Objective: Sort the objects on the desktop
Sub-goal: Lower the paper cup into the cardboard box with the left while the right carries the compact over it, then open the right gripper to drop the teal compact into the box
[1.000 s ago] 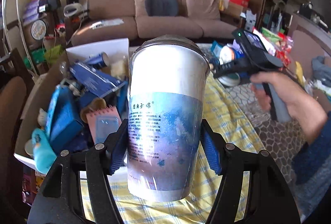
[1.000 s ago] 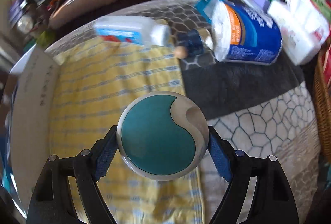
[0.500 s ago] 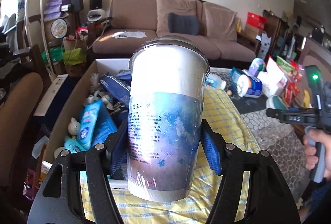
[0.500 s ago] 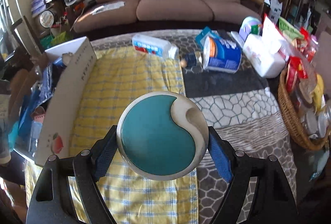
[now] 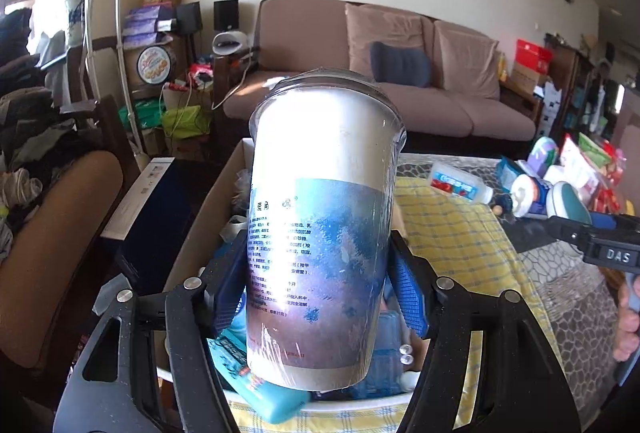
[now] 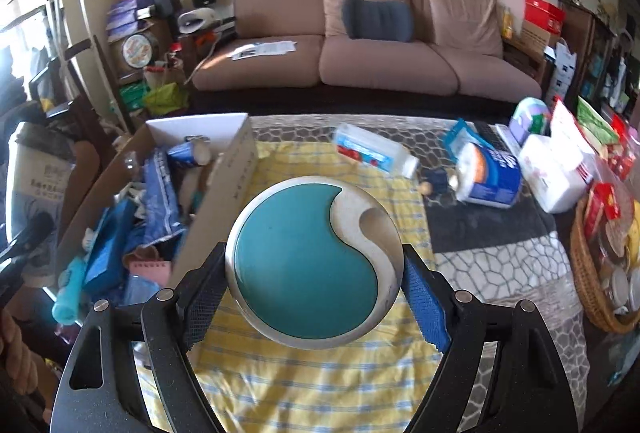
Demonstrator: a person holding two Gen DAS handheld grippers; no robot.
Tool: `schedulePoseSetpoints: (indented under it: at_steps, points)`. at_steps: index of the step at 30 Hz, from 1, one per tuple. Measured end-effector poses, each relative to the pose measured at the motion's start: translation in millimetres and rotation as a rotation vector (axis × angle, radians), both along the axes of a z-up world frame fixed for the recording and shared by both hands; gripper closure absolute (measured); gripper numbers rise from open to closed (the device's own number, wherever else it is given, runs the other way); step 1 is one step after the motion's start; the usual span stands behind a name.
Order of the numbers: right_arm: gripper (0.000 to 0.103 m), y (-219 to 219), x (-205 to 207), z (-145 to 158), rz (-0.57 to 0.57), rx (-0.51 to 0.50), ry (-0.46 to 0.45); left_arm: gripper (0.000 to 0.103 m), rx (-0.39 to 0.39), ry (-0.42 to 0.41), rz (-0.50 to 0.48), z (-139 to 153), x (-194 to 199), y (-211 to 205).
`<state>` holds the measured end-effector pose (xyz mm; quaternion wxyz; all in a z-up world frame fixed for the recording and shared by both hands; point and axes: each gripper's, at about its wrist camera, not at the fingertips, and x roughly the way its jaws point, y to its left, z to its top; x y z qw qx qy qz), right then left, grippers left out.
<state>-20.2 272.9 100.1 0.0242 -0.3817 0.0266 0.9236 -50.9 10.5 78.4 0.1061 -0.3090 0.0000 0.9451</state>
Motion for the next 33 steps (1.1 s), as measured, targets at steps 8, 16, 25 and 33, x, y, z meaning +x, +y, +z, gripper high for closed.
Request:
schedulePoseSetpoints:
  at_steps: [8, 16, 25, 33]
  points:
    - [0.02, -34, -21, -15, 0.066, -0.001, -0.042, 0.04, -0.006, -0.143, 0.096, -32, -33, -63]
    - [0.02, -52, -29, -19, 0.09, -0.045, -0.07, 0.041, -0.102, -0.357, 0.03, -82, -59, -57]
    - [0.02, -61, -28, -27, 0.113, -0.024, -0.093, 0.021, 0.166, -0.258, 0.062, -42, -40, -76]
    - [0.02, -70, -21, -36, 0.135, -0.058, -0.118, 0.021, 0.122, -0.242, 0.05, -36, -30, -70]
